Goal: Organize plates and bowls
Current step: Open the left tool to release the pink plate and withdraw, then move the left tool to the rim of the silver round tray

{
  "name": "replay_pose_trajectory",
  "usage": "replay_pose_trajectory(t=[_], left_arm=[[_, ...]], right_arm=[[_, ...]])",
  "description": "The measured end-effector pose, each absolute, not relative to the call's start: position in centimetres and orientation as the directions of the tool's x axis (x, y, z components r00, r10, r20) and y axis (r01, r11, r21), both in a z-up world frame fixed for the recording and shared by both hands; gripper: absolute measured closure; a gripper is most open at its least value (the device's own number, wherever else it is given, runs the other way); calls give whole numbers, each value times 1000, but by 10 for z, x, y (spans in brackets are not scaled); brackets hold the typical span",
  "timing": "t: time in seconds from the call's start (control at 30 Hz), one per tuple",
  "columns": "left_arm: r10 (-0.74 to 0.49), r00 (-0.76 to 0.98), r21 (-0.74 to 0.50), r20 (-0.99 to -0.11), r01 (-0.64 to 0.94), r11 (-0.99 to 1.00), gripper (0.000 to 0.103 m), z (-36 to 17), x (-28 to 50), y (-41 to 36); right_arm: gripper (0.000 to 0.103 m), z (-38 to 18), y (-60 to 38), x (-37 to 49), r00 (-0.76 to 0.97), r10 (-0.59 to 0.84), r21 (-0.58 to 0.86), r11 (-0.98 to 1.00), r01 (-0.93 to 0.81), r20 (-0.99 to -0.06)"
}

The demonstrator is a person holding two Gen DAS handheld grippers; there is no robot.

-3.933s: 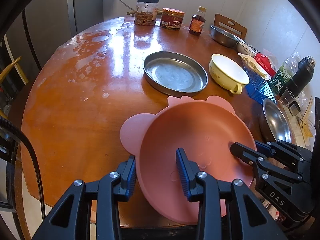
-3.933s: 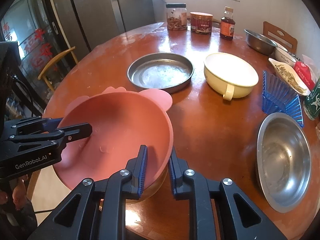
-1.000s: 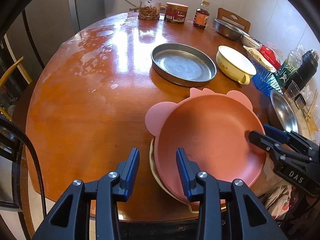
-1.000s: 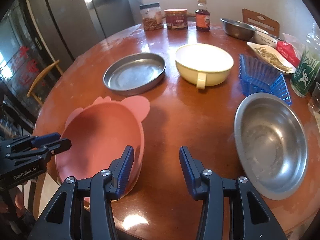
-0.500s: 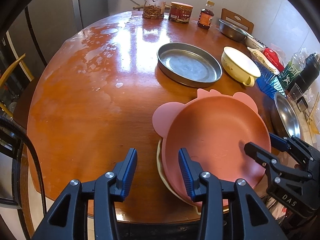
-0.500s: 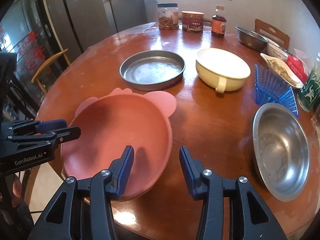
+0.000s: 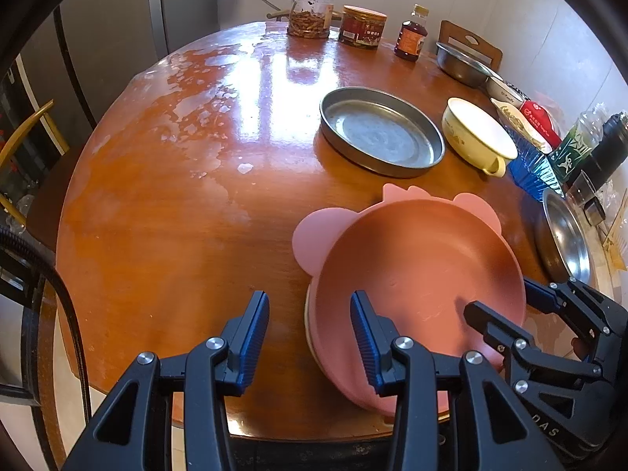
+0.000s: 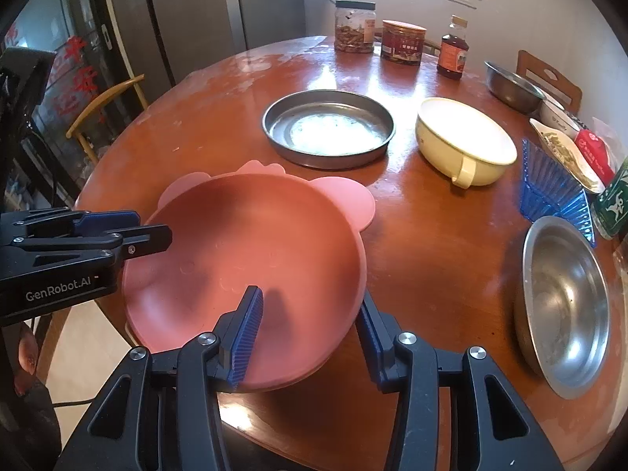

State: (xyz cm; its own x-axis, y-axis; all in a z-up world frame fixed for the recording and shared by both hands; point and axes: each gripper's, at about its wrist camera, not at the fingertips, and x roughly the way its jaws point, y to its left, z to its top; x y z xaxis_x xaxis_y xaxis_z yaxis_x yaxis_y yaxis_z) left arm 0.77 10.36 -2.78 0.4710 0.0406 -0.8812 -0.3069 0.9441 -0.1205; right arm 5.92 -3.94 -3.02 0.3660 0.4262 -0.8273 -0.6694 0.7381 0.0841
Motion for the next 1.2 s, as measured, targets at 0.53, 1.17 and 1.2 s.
replay_pose_trajectory(t=[0.53, 1.17, 1.2], left_arm=[[44, 499, -122, -865, -294, 948, 60, -13, 14, 108], [56, 529, -98, -847, -258, 961, 60, 7, 38, 101], [59, 530, -95, -846, -259, 961, 60, 8, 39, 101]], right_arm=[[47, -26, -32, 68, 366, 421, 95, 754, -650, -830], [44, 3, -51, 92, 449, 416, 90, 805, -587, -790], [44, 5, -52, 95, 453, 419, 94, 807, -583, -787]])
